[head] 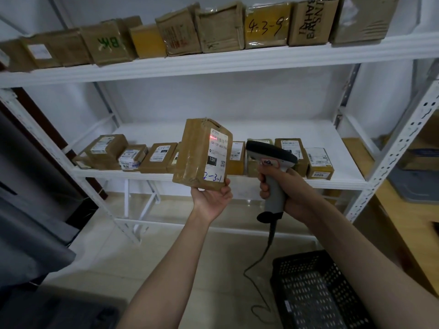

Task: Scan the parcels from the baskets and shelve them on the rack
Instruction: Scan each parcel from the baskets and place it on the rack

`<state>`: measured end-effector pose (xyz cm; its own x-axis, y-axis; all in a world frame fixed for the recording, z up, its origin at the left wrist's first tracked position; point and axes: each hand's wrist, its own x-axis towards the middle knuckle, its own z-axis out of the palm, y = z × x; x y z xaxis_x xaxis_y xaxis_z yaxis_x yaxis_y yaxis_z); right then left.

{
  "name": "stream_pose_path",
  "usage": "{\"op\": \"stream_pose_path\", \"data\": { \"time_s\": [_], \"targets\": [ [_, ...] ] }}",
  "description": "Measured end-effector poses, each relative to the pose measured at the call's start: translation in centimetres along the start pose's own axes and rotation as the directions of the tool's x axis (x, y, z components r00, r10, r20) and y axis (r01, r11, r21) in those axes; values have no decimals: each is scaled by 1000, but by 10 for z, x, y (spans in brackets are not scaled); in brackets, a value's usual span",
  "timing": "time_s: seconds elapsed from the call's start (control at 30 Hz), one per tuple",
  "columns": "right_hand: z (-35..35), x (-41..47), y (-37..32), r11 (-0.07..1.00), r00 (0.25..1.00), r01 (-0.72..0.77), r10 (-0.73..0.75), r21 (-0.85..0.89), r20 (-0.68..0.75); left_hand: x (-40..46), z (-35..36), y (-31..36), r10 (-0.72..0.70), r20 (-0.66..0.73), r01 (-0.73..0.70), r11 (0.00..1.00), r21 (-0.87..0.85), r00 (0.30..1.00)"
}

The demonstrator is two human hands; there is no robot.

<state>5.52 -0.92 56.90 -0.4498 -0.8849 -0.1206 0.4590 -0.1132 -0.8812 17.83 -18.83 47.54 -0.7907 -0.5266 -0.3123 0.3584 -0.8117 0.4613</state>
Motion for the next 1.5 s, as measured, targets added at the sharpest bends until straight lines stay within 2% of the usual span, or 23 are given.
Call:
{"op": "stream_pose_path", "data": {
  "time_s": [0.23,0.37,0.5,0.6,0.7,0.77,0.8,0.87,0.93,0.97,1.03,1.1,1.2,1.37,1.5],
  "targets": [
    [-22,-15,-3,959,986,55,-96,-277,-134,8,13,-11,-15,-13,17,993,115,1000],
    [-48,-27,-6,968,957,52,-118,-245,-263,20,30,-27,-60,-36,65,985,160,998],
    [-78,-38,-16,971,898,69,-160,-228,-409,33,57,-56,-82,-36,87,979,183,996],
    [-102,-49,-24,964,832,102,-218,-246,-510,43,78,-75,-62,-37,71,934,350,997],
    [-125,-59,-30,958,778,127,-257,-258,-573,53,103,-89,-30,-55,58,778,625,998],
    [-138,-64,-33,954,757,146,-279,-263,-591,61,122,-101,102,-65,-16,642,766,993],
    [-144,-66,-34,953,747,155,-286,-261,-600,65,132,-107,211,-47,-76,539,839,976],
    [-153,-66,-35,956,736,173,-286,-239,-613,72,150,-123,379,78,-172,221,960,922],
    [-160,-60,-36,961,739,196,-277,-197,-614,76,165,-140,425,236,-225,-76,971,874],
    [-162,-57,-38,962,742,207,-271,-176,-613,75,171,-148,434,317,-263,-181,947,843],
    [-164,-49,-41,963,759,228,-268,-143,-593,75,179,-165,426,450,-332,-323,886,785],
    [-166,-43,-43,963,784,254,-259,-90,-564,76,183,-178,391,508,-356,-399,845,768],
    [-173,-33,-41,965,805,262,-231,-22,-547,81,181,-192,342,519,-357,-436,826,783],
    [-192,-16,-33,962,792,264,-173,73,-585,96,173,-199,306,560,-423,-413,807,770],
    [-203,-4,-31,954,801,270,-148,129,-580,115,176,-194,211,554,-494,-277,824,806]
  ]
}}
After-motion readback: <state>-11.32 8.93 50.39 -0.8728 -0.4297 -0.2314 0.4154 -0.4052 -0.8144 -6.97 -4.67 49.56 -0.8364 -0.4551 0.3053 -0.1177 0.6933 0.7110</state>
